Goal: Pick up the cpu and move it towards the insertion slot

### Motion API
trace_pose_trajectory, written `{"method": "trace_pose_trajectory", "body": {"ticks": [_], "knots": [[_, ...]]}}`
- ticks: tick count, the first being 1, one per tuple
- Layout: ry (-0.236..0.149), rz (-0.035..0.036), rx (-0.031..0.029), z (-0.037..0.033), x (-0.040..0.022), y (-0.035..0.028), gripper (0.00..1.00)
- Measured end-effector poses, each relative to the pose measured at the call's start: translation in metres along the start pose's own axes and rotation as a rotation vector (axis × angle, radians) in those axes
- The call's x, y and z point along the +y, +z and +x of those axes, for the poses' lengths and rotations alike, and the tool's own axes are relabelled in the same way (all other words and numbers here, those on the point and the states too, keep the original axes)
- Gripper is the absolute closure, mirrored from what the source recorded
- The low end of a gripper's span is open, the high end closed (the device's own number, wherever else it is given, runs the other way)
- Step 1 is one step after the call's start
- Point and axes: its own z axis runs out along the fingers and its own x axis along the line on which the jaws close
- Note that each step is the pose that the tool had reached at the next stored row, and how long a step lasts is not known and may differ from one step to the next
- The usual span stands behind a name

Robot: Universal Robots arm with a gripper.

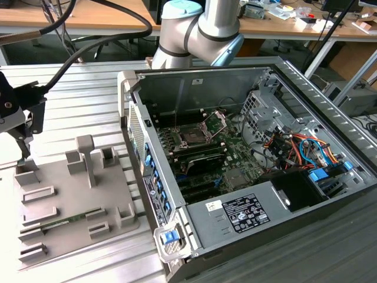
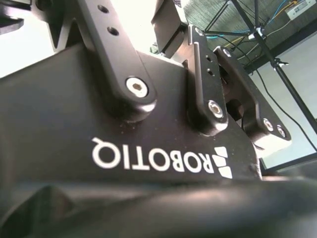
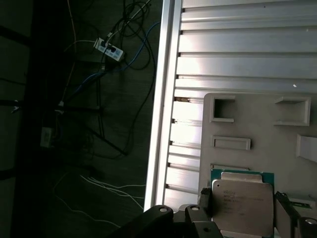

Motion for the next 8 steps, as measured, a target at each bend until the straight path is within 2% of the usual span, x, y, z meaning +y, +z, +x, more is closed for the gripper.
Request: {"method": "trace_pose_trajectory", "body": {"ticks": [8], "knots": [[0.0,0.0,0.0,0.0,0.0,-0.0021,0.45]]}}
